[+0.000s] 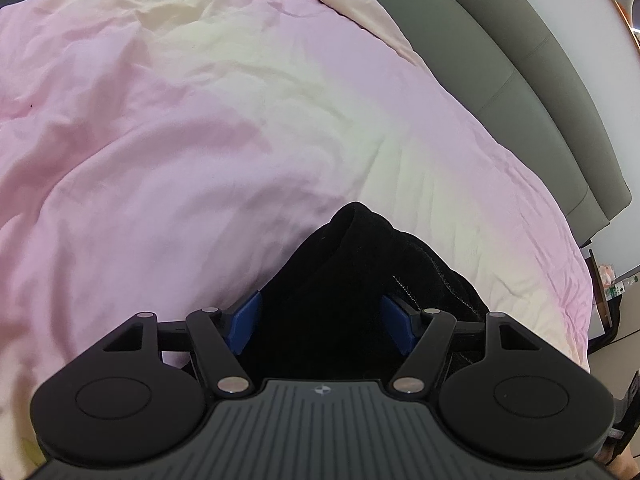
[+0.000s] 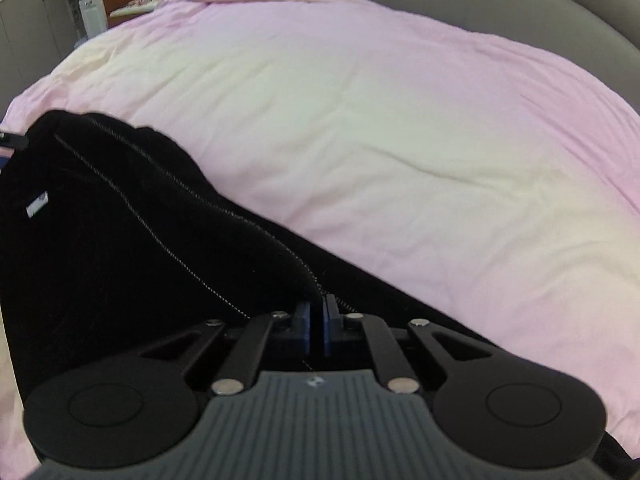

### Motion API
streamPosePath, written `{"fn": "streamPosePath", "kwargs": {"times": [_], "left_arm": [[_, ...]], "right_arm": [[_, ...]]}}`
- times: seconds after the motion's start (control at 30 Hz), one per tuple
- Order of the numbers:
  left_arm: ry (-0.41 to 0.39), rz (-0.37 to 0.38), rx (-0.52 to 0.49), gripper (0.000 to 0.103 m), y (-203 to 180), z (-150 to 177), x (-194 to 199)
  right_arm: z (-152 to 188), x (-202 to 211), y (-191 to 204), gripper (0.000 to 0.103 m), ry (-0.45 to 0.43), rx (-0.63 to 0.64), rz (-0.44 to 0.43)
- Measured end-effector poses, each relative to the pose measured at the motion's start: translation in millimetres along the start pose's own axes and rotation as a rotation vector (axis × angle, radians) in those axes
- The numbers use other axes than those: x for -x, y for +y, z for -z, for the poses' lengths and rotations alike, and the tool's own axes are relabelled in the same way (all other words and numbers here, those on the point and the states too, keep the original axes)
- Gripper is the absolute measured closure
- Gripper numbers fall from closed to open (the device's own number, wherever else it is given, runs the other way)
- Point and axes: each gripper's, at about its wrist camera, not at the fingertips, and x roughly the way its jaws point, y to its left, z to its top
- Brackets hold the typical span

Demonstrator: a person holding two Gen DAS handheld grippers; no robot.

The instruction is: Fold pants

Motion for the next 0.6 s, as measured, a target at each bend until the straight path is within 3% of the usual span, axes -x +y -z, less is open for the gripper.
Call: {"fn": "streamPosePath", "kwargs": {"times": [0.1, 0.2, 0.27, 0.33, 0.37, 0.4, 0.47, 0.6], "left_arm": [[0.000, 0.006, -0.004, 0.024, 0, 1, 0], [-0.001, 0.000, -0.020, 0.024, -2, 1, -1], [0.010, -0.018, -0.032, 0.024, -2, 2, -6], [0.037, -0.027, -0.035, 0.024, 0, 4, -15], [0.038, -0.044, -0.047, 0.024, 0, 5, -19], [0.044, -0.059, -0.059, 0.024, 0, 5, -23], [0.083, -0.058, -0.057, 0.025, 2, 6, -31], [0.081, -0.067, -0.061, 0.025, 1, 7, -32]], "right_arm": [[-8, 14, -7, 0.102, -0.082, -0.040, 0.032], [-18, 3, -6, 0.102, -0.081, -0.051, 0.081], [-22, -17, -4, 0.102, -0.028, -0.058, 0.112], [-21, -45, -1, 0.102, 0.082, -0.049, 0.137], [-15, -56, 5, 0.090, 0.116, -0.015, 0.183], [-13, -62, 7, 0.085, 0.136, -0.001, 0.205], [-12, -56, 2, 0.081, 0.100, -0.037, 0.208], [-3, -20, -23, 0.074, -0.019, -0.166, 0.165]]}}
